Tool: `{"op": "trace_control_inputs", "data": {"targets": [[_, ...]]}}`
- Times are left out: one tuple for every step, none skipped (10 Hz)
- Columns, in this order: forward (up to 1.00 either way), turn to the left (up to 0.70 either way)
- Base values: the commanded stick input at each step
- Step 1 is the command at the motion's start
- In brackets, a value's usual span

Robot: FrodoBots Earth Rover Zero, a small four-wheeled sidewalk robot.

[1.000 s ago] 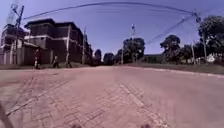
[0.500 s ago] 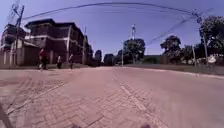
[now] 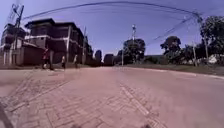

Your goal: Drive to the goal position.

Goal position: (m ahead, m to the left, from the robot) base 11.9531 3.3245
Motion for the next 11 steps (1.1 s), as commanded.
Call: {"op": "trace_control_inputs", "data": {"targets": [[0.3,0.0],[0.3,0.0],[0.3,0.0],[0.3,0.0],[0.3,0.0],[0.3,0.0],[0.3,0.0],[0.3,0.0],[0.3,0.0],[0.3,0.0],[0.3,0.0]]}}
